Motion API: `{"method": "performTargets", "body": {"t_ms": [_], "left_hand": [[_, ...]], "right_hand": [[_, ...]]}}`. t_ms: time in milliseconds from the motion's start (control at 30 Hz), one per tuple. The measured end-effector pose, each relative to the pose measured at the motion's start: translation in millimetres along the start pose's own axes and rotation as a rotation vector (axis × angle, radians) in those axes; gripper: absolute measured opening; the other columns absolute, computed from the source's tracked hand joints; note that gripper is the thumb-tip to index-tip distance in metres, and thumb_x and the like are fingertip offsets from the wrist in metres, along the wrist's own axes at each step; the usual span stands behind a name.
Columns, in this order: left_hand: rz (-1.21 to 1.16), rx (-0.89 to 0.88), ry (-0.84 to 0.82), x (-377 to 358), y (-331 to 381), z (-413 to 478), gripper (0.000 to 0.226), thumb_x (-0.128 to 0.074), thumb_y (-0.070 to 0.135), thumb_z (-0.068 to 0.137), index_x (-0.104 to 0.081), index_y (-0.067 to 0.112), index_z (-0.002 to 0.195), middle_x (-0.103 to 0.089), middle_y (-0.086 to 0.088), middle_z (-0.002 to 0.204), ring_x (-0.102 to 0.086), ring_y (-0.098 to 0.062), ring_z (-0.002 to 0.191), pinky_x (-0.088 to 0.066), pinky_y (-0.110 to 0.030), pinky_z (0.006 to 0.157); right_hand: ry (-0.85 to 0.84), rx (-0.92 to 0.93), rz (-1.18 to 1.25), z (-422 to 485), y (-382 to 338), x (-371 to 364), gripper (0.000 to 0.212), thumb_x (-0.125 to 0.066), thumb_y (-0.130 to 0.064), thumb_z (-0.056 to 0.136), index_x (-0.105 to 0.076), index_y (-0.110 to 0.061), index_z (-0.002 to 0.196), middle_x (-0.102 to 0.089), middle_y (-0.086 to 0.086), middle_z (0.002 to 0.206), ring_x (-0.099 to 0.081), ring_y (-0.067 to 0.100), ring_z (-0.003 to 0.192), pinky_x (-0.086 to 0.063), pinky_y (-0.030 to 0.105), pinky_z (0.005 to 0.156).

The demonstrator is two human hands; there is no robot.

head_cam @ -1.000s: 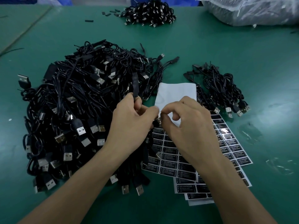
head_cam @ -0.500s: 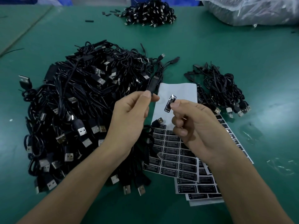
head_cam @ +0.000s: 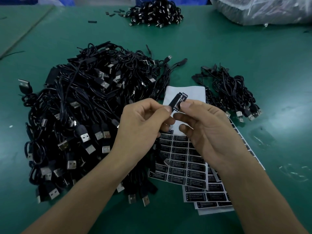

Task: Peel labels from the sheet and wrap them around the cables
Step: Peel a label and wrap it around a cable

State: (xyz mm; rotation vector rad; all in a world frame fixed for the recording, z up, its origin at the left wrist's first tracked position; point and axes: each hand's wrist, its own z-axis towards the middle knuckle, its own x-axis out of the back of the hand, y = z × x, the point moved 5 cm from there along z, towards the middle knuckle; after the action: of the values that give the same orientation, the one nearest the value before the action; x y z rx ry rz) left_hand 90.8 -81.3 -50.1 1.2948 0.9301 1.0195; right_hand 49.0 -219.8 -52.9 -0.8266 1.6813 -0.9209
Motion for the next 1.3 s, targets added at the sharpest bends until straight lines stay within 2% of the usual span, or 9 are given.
{"method": "performTargets", "body": {"t_ms": [200,500,600,733,1167,1300], "left_hand": [[0.003,0.013,-0.050,-3.8,-0.6,-0.3,0.015,-0.070,0.013,0.092,-0.072,0.017,0.078,-0.076,-0.002,0.071,-0.072,-0.011,0.060,-0.050,-0.014,0.053],[0.036,-0.009,-0.139,-6.3,-1.2,-2.0,0.016,-0.076,0.015,0.088,-0.070,0.029,0.087,-0.078,0.000,0.076,-0.076,-0.014,0.069,-0.052,-0.015,0.056],[0.050,-0.010,-0.130,-5.7,-2.4,-1.7,0.015,-0.077,0.013,0.087,-0.070,0.026,0.086,-0.078,0.000,0.076,-0.076,-0.014,0.069,-0.054,-0.017,0.056],[0.054,-0.008,-0.117,-4.9,-4.0,-1.6,0.009,-0.077,0.015,0.087,-0.071,0.021,0.086,-0.078,0.000,0.076,-0.076,-0.014,0.069,-0.054,-0.017,0.056],[0.040,-0.022,-0.094,-4.5,-4.9,-0.9,0.009,-0.080,0.016,0.085,-0.071,0.014,0.087,-0.077,-0.001,0.073,-0.075,-0.014,0.066,-0.051,-0.013,0.055],[0.039,-0.027,-0.100,-4.5,-5.1,-0.8,0.008,-0.080,0.014,0.085,-0.071,0.014,0.087,-0.077,-0.001,0.074,-0.075,-0.013,0.066,-0.051,-0.012,0.055]], "right_hand": [[0.019,0.043,-0.028,0.3,-1.3,2.1,0.010,-0.077,-0.023,0.061,-0.075,-0.017,0.069,-0.067,0.001,0.069,-0.061,0.007,0.064,-0.048,0.017,0.058],[0.045,0.095,-0.064,0.3,-2.4,3.2,0.005,-0.075,-0.019,0.066,-0.076,-0.014,0.067,-0.066,0.003,0.066,-0.060,0.009,0.062,-0.051,0.018,0.059],[0.041,0.100,-0.089,-0.8,-3.7,2.8,0.003,-0.075,-0.015,0.069,-0.077,-0.014,0.067,-0.068,0.005,0.068,-0.062,0.011,0.063,-0.053,0.018,0.061],[0.049,0.109,-0.141,-1.6,-4.1,3.4,0.019,-0.073,-0.004,0.082,-0.077,-0.013,0.067,-0.069,0.009,0.072,-0.063,0.014,0.066,-0.054,0.019,0.065],[0.056,0.167,-0.219,-0.8,-4.4,4.3,0.014,-0.075,-0.006,0.082,-0.079,-0.013,0.071,-0.073,0.013,0.078,-0.067,0.021,0.075,-0.058,0.026,0.075],[0.056,0.176,-0.230,-0.7,-4.1,5.1,0.015,-0.075,-0.004,0.083,-0.078,-0.013,0.071,-0.072,0.012,0.077,-0.067,0.020,0.072,-0.057,0.025,0.073]]}}
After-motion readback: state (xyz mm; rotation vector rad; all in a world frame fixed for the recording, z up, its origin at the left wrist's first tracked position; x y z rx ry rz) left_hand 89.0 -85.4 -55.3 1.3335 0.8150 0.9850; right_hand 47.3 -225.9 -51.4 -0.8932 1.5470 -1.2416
